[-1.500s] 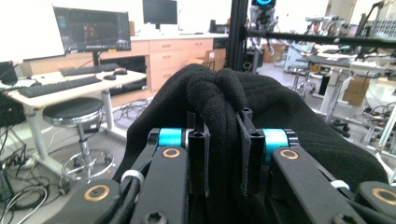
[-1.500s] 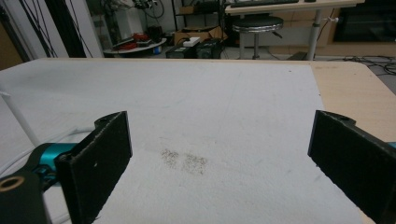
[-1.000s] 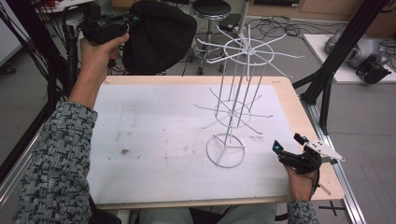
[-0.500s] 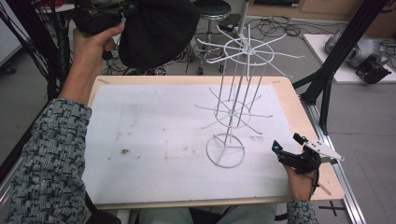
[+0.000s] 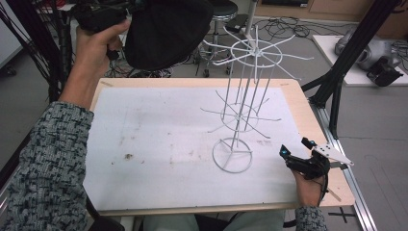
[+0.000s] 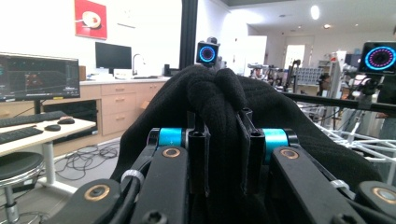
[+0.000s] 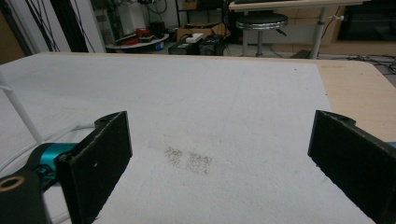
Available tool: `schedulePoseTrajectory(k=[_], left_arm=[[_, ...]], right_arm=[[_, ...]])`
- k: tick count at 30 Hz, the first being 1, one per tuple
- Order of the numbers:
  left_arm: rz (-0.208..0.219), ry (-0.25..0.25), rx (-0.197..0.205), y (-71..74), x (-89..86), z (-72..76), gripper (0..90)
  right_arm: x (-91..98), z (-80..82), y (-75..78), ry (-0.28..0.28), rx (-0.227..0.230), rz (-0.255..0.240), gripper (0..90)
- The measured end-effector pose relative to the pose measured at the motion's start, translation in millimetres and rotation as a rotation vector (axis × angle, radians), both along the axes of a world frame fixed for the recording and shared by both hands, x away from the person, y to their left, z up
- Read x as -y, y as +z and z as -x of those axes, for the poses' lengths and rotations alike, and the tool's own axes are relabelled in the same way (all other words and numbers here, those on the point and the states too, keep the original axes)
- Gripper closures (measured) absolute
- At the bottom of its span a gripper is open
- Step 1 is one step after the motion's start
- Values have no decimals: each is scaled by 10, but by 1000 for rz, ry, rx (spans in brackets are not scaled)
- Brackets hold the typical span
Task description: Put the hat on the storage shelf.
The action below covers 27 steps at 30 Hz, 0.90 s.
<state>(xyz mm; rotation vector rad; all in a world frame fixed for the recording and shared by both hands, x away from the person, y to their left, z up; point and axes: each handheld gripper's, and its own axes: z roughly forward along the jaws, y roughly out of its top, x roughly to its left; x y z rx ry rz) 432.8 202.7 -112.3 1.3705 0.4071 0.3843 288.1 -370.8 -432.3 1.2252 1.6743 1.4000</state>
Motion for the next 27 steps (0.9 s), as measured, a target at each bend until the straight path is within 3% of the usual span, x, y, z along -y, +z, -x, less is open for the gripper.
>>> schedulePoseTrajectory(k=[17,27], left_arm=[[46,-55,-1,54,14,70,777],[37,-69,-7,62,78,109,777]], right_arm=[[-15,-6,-4,1,-3,-5,52],[-6,-7,-6,1,-6,-6,52]])
